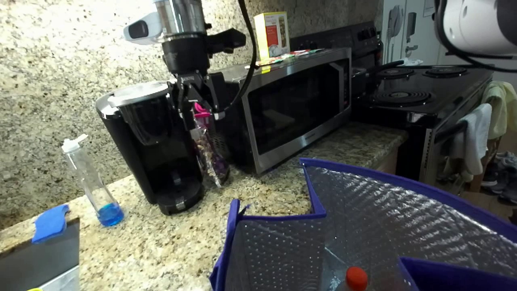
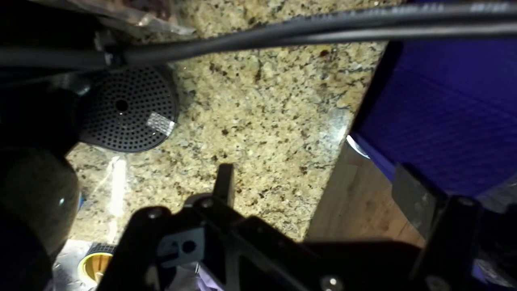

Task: Close the coffee maker

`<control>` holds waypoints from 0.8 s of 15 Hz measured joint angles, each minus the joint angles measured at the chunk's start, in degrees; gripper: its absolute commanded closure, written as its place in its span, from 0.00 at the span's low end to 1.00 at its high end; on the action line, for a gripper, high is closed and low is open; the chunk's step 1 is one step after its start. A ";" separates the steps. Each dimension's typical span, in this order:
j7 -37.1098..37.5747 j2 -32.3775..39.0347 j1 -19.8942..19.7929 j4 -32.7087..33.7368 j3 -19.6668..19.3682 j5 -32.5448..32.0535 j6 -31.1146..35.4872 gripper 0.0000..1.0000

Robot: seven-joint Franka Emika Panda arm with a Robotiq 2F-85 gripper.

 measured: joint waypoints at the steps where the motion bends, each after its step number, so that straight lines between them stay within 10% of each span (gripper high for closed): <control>1: 0.60 -0.06 0.03 -0.05 0.06 0.06 -0.65 0.00; 12: 24.07 -6.62 4.61 2.68 -1.59 -0.22 -14.96 0.00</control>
